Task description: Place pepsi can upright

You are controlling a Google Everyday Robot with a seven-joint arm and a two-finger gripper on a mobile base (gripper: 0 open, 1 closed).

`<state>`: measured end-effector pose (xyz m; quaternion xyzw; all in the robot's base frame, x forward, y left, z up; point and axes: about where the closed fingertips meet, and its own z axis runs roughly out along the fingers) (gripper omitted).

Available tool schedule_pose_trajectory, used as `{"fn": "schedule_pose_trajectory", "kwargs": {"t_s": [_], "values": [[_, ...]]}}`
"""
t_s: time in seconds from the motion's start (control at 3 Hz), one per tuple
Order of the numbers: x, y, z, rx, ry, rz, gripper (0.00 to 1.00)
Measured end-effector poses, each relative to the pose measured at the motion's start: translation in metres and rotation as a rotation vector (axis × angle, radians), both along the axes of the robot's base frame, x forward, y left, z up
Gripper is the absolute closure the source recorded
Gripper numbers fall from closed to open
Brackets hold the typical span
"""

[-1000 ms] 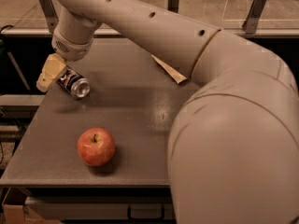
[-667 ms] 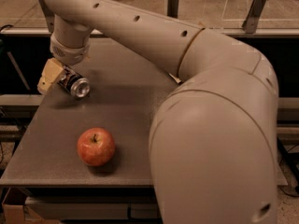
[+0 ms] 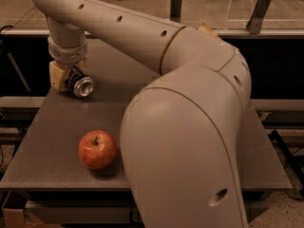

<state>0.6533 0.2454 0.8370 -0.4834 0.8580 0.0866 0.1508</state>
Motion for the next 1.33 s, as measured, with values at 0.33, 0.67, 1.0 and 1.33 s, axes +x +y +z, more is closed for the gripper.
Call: {"fn": "schedule_pose_trajectory", "kwargs": {"t_s": [0.33,0.67,1.0,1.33], "values": [[0.008,-0.002,0.006,-0.005,-0.01,-0.022,0.71],[0.009,-0.029,0.04,0.093,-0.098,-0.039,0.96],[-0.011,-0.049,0.075,0.238,-0.179,0.015,1.0],[-0.044,-0.045,0.107,0.447,-0.24,0.117,1.0]]}}
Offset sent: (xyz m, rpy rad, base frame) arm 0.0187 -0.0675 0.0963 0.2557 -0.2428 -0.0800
